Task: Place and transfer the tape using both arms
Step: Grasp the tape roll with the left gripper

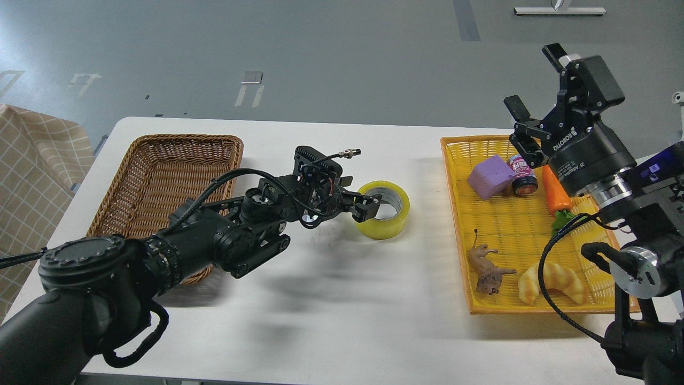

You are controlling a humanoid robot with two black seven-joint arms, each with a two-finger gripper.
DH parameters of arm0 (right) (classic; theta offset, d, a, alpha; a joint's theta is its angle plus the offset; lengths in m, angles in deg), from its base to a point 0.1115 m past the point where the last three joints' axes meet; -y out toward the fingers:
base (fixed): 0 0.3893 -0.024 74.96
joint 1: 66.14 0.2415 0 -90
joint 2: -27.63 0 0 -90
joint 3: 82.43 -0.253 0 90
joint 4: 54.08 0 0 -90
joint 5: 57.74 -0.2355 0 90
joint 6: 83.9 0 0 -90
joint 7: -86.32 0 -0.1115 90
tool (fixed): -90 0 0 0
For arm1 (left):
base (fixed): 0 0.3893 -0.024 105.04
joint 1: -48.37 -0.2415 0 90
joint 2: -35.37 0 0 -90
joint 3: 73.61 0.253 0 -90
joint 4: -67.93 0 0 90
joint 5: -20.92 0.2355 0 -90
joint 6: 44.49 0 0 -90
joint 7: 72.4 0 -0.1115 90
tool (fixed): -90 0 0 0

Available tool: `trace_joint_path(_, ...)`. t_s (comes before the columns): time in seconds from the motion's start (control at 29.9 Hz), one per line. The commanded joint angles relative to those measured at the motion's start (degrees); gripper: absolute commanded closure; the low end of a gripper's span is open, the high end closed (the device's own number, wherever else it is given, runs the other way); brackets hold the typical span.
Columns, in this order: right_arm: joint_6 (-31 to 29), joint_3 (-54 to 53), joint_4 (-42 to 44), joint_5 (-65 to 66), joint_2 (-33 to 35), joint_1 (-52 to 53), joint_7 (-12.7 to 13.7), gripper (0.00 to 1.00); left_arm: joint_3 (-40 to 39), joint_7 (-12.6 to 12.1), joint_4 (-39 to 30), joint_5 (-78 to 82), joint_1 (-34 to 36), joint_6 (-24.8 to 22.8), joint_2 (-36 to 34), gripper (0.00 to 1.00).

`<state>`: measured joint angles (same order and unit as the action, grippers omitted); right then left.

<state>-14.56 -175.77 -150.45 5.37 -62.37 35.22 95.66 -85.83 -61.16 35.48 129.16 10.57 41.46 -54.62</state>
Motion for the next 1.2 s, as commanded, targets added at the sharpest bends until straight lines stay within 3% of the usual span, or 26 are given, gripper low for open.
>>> trace_joint_path(0.0,0.0,-0.1,0.0,0.0,0.0,0.0,0.0,0.00,0.0,0.0,-0.1,0.0,-0.1,0.0,0.0,0.18)
trace_joint_path(0.17,0.0,-0.4,0.1,0.1,0.0,0.0,0.0,0.00,0.0,1.5,-0.1,0.0,0.3,-0.1,0.0,0.23)
trace_joint_path(0.6,0.3,-0.7,0.2,0.1,0.0,-0.7,-0.1,0.00,2.5,1.6,-0.1,0.0,0.1,0.0,0.0,0.26)
trace_joint_path(0.8,0.3,-0.9,0.2,0.1,0.0,-0.7,-0.1,0.00,3.8,1.8,0.0,-1.1,0.4,-0.2,0.0,0.50)
trace_joint_path(0.87,0.3,-0.9,0.2,0.1,0.0,-0.7,-0.2,0.00,3.8,1.8,0.1,-1.1,0.4,-0.4,0.0,0.71)
trace_joint_path(0.94,0.6,-0.9,0.2,0.1,0.0,-0.7,-0.2,0.00,4.0,1.9,0.1,-1.2,0.1,-0.5,0.0,0.99)
trace_joint_path(1.17,1.0,-1.0,0.3,0.1,0.0,-0.8,-0.2,0.00,4.0,1.8,0.2,-1.6,0.6,-0.5,-0.2,1.00)
